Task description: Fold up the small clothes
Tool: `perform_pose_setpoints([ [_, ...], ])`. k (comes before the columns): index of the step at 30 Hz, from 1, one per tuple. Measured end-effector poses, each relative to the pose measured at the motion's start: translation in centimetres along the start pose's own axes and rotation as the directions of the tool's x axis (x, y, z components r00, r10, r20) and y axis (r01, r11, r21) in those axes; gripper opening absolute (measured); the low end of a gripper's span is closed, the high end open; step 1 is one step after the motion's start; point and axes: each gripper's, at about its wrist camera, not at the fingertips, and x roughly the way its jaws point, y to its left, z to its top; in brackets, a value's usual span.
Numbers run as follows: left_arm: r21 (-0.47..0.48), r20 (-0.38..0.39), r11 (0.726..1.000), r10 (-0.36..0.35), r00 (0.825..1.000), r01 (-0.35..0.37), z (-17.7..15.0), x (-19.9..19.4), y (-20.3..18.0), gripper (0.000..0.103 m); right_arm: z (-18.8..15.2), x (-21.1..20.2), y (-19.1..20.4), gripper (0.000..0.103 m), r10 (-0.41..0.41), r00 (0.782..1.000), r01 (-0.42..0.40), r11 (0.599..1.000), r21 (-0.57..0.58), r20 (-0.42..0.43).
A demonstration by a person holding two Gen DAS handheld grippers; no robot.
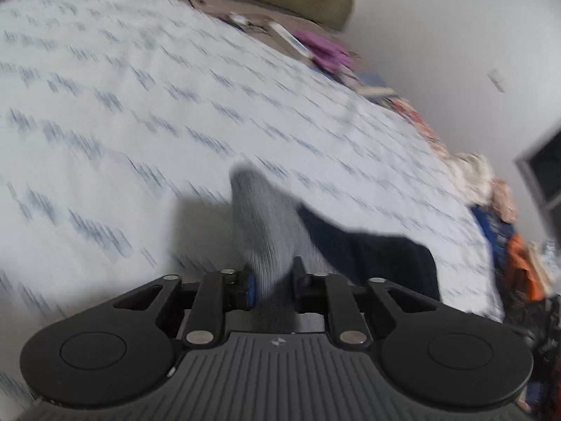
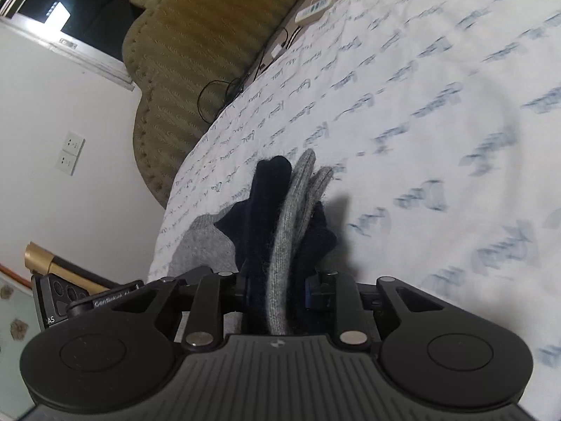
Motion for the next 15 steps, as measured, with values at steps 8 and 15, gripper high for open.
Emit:
perform_pose_setpoints([
  [8, -0.075, 0.049, 0.991, -0.106, 0.993, 0.11, -2.8, -3.1, 2.9, 0.065, 0.3, -0.1, -2.5, 0.069, -0.06, 0.998, 0.059, 0.997, 0.054, 0.006],
  [15, -0.165, 0.014, 0.955, -0.25, 0.968, 0.248, -12.4, -6.4, 2.9, 0.071, -4.4, -7.6, -4.1, 0.073, -0.059, 0.997, 0.056, 0.997, -0.046, -0.052],
])
